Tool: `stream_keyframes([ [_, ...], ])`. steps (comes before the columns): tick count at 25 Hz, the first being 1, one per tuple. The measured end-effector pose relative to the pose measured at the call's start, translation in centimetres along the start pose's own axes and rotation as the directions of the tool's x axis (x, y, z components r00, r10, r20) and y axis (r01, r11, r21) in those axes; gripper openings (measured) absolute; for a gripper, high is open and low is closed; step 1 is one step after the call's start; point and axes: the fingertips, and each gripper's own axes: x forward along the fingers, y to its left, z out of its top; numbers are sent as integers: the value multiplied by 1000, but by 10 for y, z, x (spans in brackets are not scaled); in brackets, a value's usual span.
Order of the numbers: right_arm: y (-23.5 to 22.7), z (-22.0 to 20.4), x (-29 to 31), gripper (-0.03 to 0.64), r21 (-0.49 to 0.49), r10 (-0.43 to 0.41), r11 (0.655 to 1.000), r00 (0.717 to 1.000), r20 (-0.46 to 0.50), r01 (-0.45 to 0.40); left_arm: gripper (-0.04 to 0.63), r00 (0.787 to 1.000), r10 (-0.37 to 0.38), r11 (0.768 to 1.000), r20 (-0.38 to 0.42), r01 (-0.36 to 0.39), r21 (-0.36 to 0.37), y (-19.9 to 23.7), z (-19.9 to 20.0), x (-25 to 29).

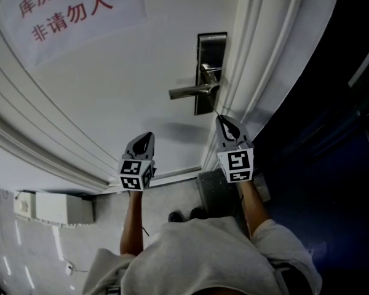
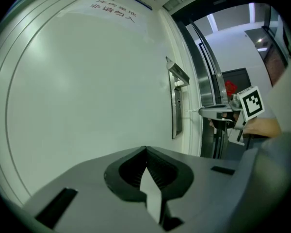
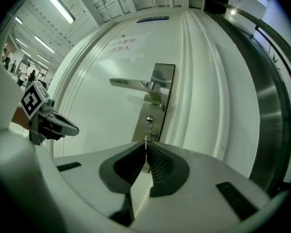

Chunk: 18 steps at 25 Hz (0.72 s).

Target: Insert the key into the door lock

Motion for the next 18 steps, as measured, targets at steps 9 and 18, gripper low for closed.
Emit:
stream_keyframes([
  [9, -7, 32, 9, 29, -157, -24, 987, 999, 46, 31, 17, 1000, -2, 1000, 22, 2, 1, 4, 8, 3],
  [18, -4, 42, 13, 29, -412, -45, 909, 998, 37, 56, 17, 1000, 0, 1000, 24, 0, 1, 11, 7, 2],
])
